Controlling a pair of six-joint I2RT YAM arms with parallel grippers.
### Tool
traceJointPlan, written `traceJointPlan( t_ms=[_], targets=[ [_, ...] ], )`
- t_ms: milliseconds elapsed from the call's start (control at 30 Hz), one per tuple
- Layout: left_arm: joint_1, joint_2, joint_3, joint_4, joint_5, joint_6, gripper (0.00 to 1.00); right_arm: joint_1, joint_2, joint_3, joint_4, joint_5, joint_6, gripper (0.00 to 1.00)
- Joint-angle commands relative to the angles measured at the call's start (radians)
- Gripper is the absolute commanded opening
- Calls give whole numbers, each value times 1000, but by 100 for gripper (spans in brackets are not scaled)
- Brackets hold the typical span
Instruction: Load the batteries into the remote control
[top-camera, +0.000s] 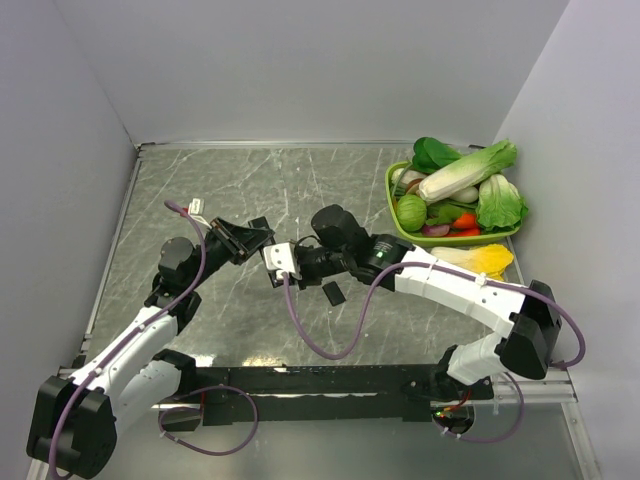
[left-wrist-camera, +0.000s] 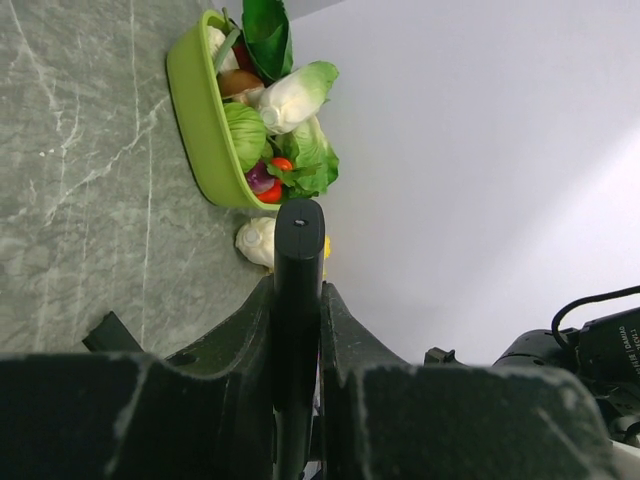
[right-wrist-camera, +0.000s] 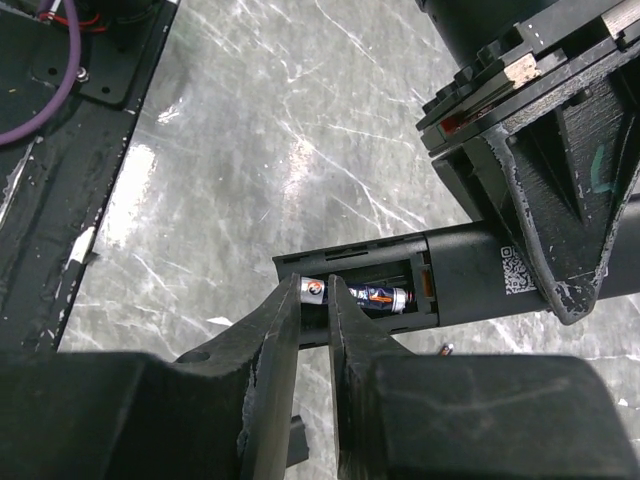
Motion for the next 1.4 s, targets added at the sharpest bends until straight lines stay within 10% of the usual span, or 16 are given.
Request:
traceJointPlan(
  t_ms=[0,1033,1367],
  targets=[
    [-11,-36,33,116,55,-54,1,-15,45,-41,8,68,-15,20],
    [-8,-52,60,147,106,-34,1,-64,54,-150,201,258,93,15],
    [-8,-59,75,41,62,80,1,-59,37,-82,155,191,223,29]
  ],
)
